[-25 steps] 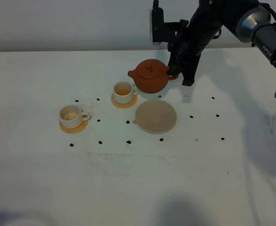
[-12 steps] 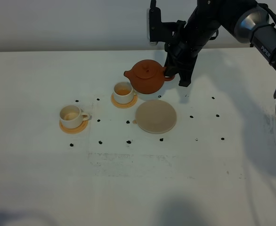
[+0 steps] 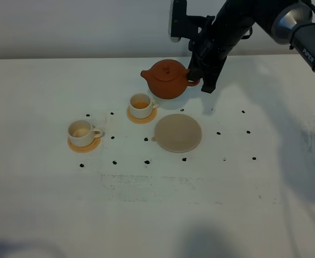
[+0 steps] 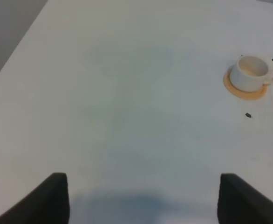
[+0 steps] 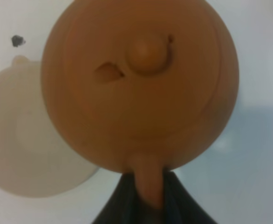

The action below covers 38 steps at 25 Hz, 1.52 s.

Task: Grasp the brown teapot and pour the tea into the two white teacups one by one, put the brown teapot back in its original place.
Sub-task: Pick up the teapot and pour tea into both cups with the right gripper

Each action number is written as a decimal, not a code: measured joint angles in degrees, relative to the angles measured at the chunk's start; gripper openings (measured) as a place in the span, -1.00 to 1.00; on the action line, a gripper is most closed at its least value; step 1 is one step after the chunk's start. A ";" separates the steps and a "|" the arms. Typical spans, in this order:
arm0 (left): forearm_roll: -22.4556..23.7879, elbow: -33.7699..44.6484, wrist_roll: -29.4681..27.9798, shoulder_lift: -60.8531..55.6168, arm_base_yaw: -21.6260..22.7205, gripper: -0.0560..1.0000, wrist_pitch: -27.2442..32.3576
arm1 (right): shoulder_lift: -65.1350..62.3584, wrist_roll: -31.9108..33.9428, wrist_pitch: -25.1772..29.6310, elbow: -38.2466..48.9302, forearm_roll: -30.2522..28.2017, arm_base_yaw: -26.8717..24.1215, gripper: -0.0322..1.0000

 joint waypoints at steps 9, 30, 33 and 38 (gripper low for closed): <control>0.00 0.00 0.00 0.00 0.00 0.37 0.00 | -1.14 0.66 0.02 0.00 1.49 0.00 -0.76; 0.00 0.00 0.00 0.00 0.00 0.37 0.00 | -1.80 0.00 0.20 2.51 2.99 0.00 -0.76; 0.00 0.00 0.00 0.00 0.00 0.37 0.00 | -1.80 0.00 0.20 2.51 3.00 0.00 -0.76; 0.00 0.00 0.00 0.00 0.00 0.37 0.00 | -2.16 0.00 0.20 2.51 4.81 0.00 -0.76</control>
